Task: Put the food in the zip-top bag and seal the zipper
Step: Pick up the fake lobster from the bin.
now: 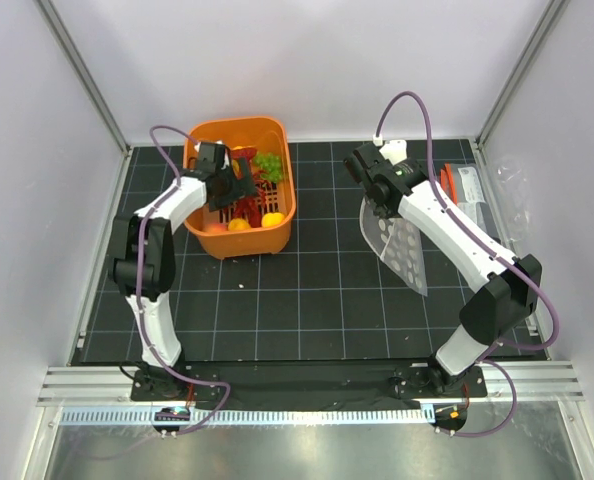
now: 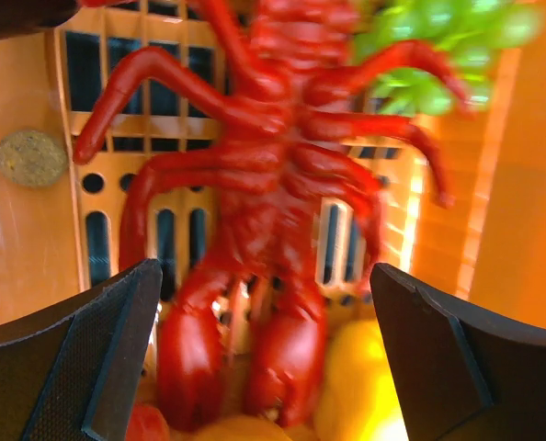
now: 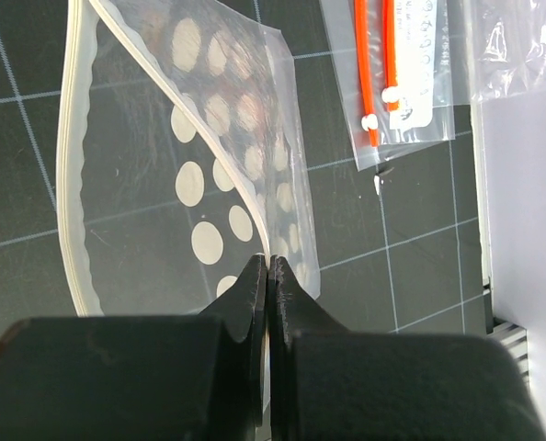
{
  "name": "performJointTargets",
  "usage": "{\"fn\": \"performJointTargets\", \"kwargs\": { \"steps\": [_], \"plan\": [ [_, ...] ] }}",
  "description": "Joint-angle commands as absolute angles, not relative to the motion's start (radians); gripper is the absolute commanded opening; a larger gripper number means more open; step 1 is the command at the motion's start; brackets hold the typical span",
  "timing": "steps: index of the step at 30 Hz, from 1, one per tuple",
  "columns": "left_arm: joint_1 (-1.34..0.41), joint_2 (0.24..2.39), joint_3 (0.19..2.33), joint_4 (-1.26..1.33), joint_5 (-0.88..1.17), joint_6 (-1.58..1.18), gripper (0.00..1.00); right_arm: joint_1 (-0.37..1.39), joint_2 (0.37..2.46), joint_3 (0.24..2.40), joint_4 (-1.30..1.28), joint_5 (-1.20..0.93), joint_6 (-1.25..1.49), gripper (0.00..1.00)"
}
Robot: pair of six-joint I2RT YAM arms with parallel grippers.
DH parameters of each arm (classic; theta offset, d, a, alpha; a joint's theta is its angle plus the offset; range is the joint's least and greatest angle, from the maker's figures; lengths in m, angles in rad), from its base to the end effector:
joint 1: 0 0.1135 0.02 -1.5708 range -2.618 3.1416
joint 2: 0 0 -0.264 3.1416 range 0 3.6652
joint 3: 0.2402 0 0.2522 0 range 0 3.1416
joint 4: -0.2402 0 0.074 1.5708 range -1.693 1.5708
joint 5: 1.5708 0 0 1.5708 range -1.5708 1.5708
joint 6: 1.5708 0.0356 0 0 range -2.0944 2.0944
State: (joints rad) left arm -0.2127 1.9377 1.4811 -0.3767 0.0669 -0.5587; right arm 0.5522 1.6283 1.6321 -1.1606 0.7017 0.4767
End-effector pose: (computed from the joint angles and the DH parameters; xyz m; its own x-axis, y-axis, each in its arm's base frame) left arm 0.4244 -0.0941 0.2247 -0.7484 -0.3795 -0.5440 -0.1676 0.9018 -0.3984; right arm 0.2850 0.1486 0.3454 -0.7749 -0.0658 -0.6286 0.1981 0.9191 -0.3405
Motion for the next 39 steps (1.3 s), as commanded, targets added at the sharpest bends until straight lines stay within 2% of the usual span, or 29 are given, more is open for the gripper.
{"fn": "performJointTargets", "kwargs": {
  "steps": [1,8,10,12,13,16,17,21,28,39],
  "plan": [
    [-0.202,1.965,1.56,-0.39,0.101,-0.528,1.0,0.546,1.592,1.637,-1.138,0.684,0.469,0.01],
    [-0.202,2.077,1.612,-0.35,0.144,-0.502,1.0,0.548,1.586,1.626,-1.135,0.66,0.479,0.01],
    [-0.202,2.105,1.623,-0.353,0.153,-0.511,0.97,0.548,1.589,1.62,-1.132,0.658,0.477,0.01],
    [-0.202,2.114,1.623,-0.35,0.17,-0.511,0.85,0.548,1.592,1.617,-1.124,0.66,0.474,0.01],
    [-0.202,2.115,1.618,-0.351,0.167,-0.508,0.75,0.549,1.595,1.615,-1.124,0.663,0.472,0.01],
    [-0.207,2.077,1.598,-0.345,0.132,-0.47,0.56,0.548,1.598,1.615,-1.117,0.663,0.469,0.01],
    [-0.216,2.063,1.591,-0.345,0.112,-0.422,0.44,0.548,1.6,1.617,-1.115,0.663,0.469,0.01],
    [-0.229,1.976,1.571,-0.338,0.051,-0.341,0.29,0.548,1.608,1.624,-1.108,0.658,0.471,0.01],
    [-0.23,1.781,1.494,-0.311,0.147,-0.299,0.18,0.548,1.614,1.623,-1.083,0.629,0.451,0.01],
    [-0.233,1.54,1.453,-0.388,0.186,-0.221,0.19,0.548,1.602,1.647,-1.052,0.601,0.406,0.01]
  ]
}}
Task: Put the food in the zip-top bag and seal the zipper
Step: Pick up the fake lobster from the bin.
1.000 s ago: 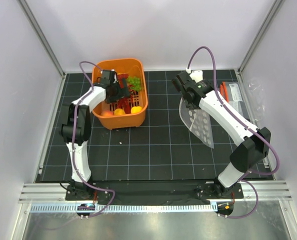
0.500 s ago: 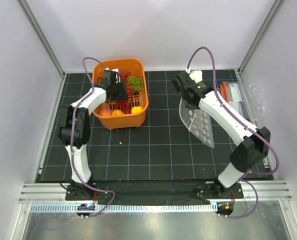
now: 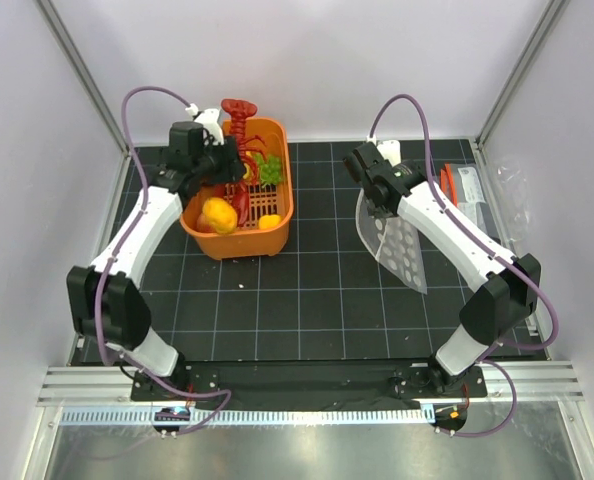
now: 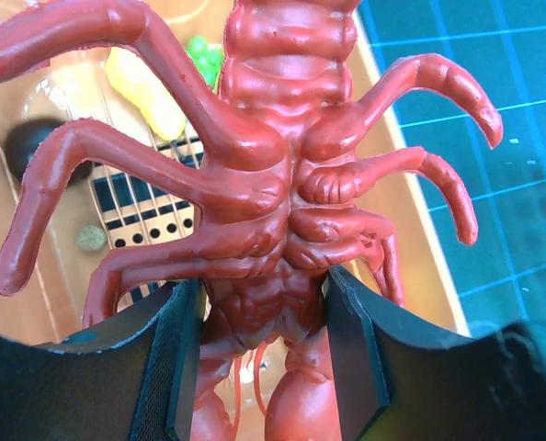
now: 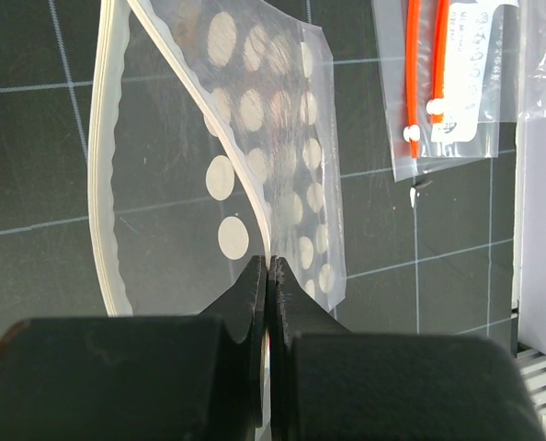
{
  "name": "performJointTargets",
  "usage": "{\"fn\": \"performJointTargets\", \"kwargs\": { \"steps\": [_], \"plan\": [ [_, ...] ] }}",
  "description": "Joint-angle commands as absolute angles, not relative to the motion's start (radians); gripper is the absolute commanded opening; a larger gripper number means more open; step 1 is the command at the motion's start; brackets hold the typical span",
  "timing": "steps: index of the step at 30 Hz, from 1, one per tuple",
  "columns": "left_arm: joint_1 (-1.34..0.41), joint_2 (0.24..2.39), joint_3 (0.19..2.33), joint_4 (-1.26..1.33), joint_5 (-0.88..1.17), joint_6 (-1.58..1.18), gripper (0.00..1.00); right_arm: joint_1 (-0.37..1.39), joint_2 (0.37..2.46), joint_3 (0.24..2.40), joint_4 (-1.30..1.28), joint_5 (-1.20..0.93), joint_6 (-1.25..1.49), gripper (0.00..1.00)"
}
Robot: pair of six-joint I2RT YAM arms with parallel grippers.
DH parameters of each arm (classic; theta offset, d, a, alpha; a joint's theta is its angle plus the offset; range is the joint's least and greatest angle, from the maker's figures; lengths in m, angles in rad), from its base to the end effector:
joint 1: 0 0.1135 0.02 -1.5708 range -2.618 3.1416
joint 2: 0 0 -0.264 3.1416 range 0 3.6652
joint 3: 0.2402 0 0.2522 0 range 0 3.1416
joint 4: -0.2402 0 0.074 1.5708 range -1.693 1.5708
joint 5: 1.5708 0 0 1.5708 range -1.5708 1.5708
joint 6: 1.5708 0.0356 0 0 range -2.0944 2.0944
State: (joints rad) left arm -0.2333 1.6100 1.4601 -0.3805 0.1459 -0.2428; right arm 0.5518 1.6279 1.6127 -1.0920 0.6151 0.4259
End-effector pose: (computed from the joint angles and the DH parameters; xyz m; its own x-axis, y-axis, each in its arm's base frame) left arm 0.3644 -0.0919 0.3448 -0.5621 -0.1109 -0.8196 0.2221 0.9343 -0.2788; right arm 0.2892 0.1539 0.3411 -0.7797 -0.0838 -0.6205 0.1249 0.9503 -0.2853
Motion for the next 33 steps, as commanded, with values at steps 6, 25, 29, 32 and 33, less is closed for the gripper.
{"fn": "performJointTargets", "kwargs": {
  "steps": [6,25,29,32,33],
  "plan": [
    [-0.233,1.492,1.315,-0.237,0.175,-0.297,0.2,0.548,1.594,1.651,-1.042,0.611,0.403,0.01],
    [-0.193,1.775,1.51,0.106,0.29,-0.445,0.12,0.548,1.555,1.617,-1.002,0.6,0.391,0.01],
    [-0.193,1.675,1.445,0.135,0.307,-0.486,0.13,0.548,1.566,1.612,-0.983,0.583,0.403,0.01],
    [-0.193,1.612,1.404,0.169,0.31,-0.537,0.13,0.548,1.571,1.611,-0.974,0.566,0.408,0.01],
    [-0.193,1.594,1.369,0.179,0.311,-0.551,0.13,0.548,1.572,1.612,-0.973,0.558,0.41,0.01]
  ]
}}
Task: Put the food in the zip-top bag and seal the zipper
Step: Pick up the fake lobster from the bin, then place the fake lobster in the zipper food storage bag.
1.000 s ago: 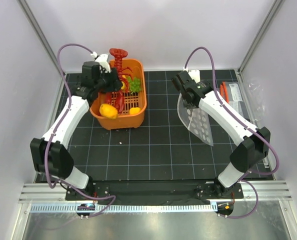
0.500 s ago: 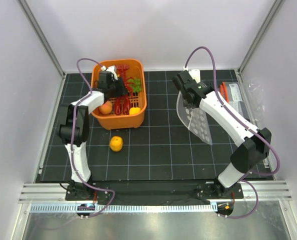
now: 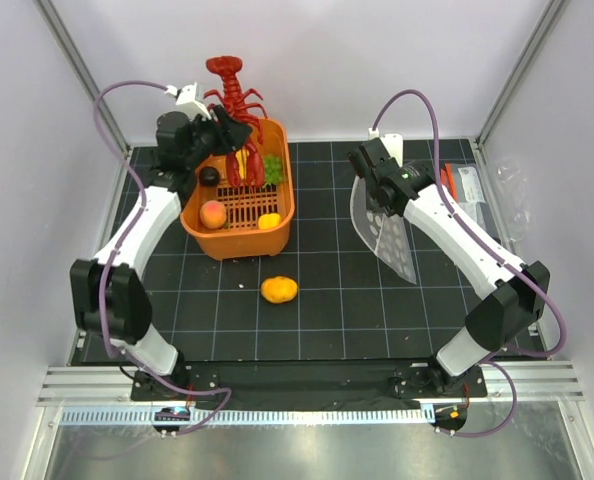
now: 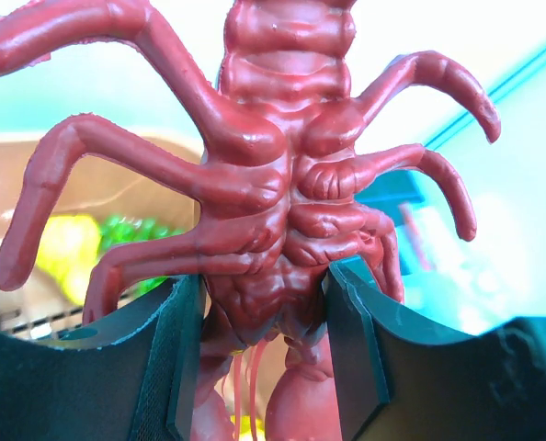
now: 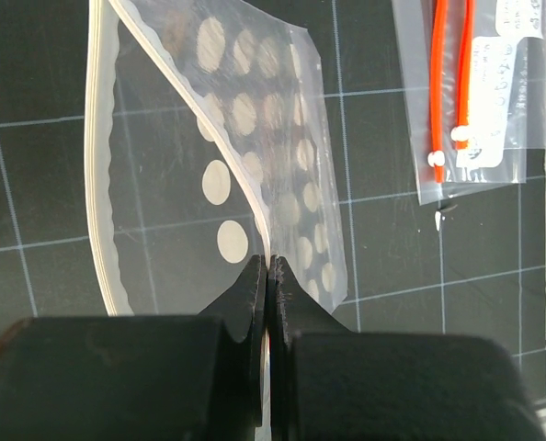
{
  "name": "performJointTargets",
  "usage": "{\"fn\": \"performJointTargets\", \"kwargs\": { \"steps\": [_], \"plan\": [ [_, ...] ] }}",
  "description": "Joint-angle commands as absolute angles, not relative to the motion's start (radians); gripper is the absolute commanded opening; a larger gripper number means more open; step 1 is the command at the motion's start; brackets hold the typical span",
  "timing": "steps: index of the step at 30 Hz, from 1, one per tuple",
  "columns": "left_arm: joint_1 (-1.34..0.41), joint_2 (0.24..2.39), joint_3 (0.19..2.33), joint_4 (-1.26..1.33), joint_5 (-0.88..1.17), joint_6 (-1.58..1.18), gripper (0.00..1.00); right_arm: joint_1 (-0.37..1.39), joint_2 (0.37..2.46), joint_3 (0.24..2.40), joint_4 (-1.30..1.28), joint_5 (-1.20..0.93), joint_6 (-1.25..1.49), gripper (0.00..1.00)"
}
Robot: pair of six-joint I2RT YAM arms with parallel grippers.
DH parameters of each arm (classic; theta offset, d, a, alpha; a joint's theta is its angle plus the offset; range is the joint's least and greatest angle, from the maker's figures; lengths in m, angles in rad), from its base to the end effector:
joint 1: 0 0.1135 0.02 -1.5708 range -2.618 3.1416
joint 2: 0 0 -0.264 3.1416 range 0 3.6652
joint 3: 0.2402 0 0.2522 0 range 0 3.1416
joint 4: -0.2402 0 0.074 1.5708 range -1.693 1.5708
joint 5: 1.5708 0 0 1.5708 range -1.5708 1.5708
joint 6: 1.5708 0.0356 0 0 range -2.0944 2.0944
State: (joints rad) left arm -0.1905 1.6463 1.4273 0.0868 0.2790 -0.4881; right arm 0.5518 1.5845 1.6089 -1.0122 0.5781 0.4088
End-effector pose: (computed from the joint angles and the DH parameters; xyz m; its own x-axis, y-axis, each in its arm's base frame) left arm 0.3903 -0.0852 0.3678 -0.3254 -0.3964 -0.8585 0.3368 0.7998 -0.4969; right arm 0.2863 0.1534 0.3568 -0.7250 -0.0554 -0.6865 0.1148 0.9731 -0.1997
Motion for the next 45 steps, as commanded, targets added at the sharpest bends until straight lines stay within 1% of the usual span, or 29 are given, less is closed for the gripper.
{"fn": "performJointTargets", "kwargs": {
  "steps": [1,4,9,10,11,12,13,14,18,23,28,34,39,45],
  "plan": [
    [-0.196,1.568,1.355,0.201,0.314,-0.569,0.13,0.548,1.575,1.618,-0.974,0.555,0.413,0.01],
    [-0.215,1.545,1.335,0.199,0.369,-0.617,0.11,0.548,1.586,1.638,-0.991,0.531,0.428,0.01],
    [-0.291,1.517,1.371,0.023,0.468,-0.612,0.09,0.548,1.585,1.643,-0.986,0.526,0.425,0.01],
    [-0.31,1.511,1.391,-0.039,0.445,-0.588,0.09,0.549,1.585,1.643,-0.985,0.531,0.422,0.01],
    [-0.36,1.499,1.413,-0.166,0.421,-0.551,0.09,0.548,1.585,1.644,-0.985,0.537,0.417,0.01],
    [-0.391,1.477,1.428,-0.236,0.387,-0.46,0.09,0.548,1.586,1.643,-0.985,0.538,0.414,0.01],
    [-0.42,1.471,1.46,-0.294,0.33,-0.424,0.09,0.548,1.586,1.644,-0.983,0.543,0.413,0.01],
    [-0.47,1.459,1.472,-0.393,0.316,-0.379,0.09,0.548,1.588,1.647,-0.983,0.543,0.411,0.01],
    [-0.526,1.44,1.514,-0.576,0.282,-0.38,0.07,0.548,1.588,1.657,-0.985,0.56,0.413,0.01],
    [-0.596,1.434,1.537,-0.721,0.27,-0.359,0.06,0.548,1.589,1.648,-0.957,0.578,0.388,0.01],
    [-0.69,1.55,1.692,-0.981,0.193,-0.273,0.06,0.548,1.589,1.631,-0.916,0.612,0.359,0.01],
    [-0.761,1.643,1.799,-1.046,0.138,-0.221,0.04,0.555,1.588,1.626,-0.897,0.612,0.351,0.01],
    [-0.775,1.756,1.893,-1.095,0.141,-0.225,0.04,0.557,1.563,1.618,-0.891,0.618,0.374,0.01],
    [-0.801,1.842,1.991,-1.135,0.14,-0.193,0.04,0.56,1.536,1.583,-0.877,0.601,0.393,0.01]
  ]
}}
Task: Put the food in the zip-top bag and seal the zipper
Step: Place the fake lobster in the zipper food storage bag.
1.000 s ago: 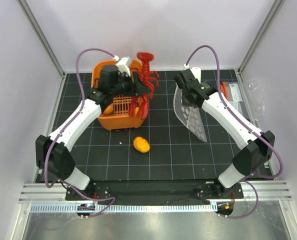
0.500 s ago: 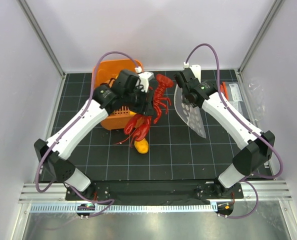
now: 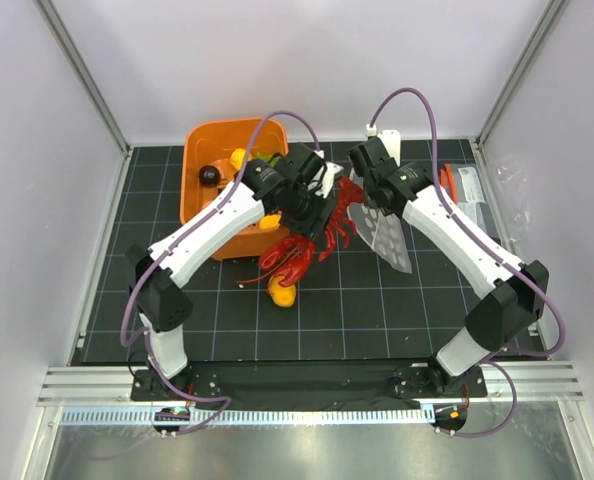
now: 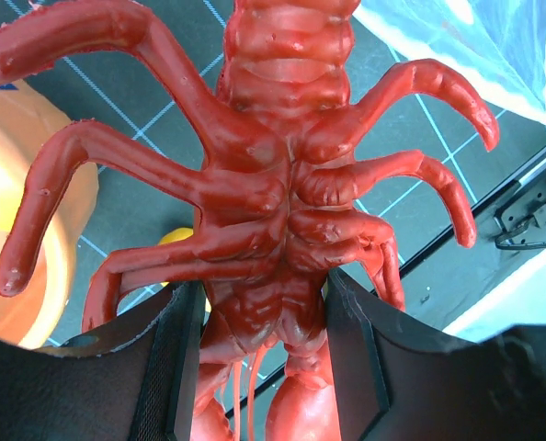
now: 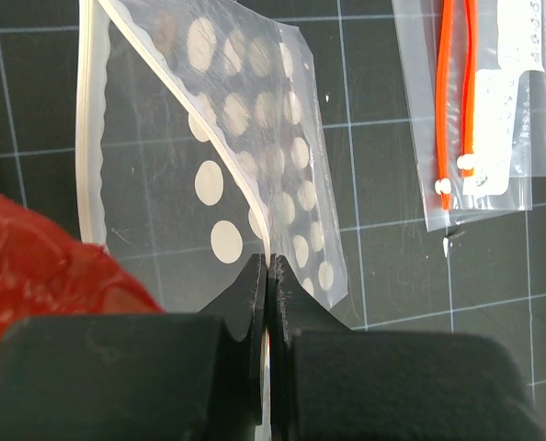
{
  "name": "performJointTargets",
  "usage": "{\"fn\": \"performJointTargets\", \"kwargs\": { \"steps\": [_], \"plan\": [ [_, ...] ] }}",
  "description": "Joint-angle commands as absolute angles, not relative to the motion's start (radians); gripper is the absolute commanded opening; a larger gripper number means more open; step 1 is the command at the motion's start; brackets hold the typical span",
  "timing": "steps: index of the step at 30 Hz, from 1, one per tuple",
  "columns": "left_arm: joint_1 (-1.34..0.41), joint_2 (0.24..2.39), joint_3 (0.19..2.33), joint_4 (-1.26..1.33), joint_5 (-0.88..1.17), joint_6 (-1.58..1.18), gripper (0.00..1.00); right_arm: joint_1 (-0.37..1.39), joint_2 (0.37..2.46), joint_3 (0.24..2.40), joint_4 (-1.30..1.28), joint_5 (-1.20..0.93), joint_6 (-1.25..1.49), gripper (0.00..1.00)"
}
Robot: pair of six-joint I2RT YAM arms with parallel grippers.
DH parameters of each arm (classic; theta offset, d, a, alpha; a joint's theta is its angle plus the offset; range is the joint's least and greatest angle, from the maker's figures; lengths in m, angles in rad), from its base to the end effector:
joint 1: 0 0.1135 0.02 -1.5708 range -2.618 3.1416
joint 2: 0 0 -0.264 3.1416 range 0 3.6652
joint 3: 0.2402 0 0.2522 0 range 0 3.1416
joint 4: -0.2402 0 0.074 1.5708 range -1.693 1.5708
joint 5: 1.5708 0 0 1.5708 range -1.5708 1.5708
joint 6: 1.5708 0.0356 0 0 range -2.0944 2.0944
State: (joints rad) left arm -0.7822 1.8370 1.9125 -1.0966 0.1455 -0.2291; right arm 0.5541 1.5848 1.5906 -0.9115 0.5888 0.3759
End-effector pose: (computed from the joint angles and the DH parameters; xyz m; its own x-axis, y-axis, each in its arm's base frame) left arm 0.2704 -0.2759 0.3534 -0.7596 0.4380 -0.4807 0.5941 0.7680 -0.2390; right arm 0.2929 0.1580 0.3574 -0.6760 -0.0593 -0.7345 0.1097 0.9775 -0.1799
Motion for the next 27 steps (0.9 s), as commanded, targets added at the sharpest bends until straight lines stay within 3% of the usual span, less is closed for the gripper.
{"fn": "performJointTargets", "kwargs": {
  "steps": [1,16,27],
  "plan": [
    [-0.804,1.861,2.0,-1.149,0.138,-0.193,0.04,0.561,1.528,1.572,-0.874,0.6,0.391,0.01],
    [-0.821,2.013,2.063,-1.241,0.106,-0.207,0.03,0.595,1.457,1.456,-0.784,0.476,0.382,0.01],
    [-0.827,2.059,2.082,-1.212,0.207,-0.242,0.01,0.606,1.382,1.267,-0.655,0.342,0.425,0.01]
  ]
}}
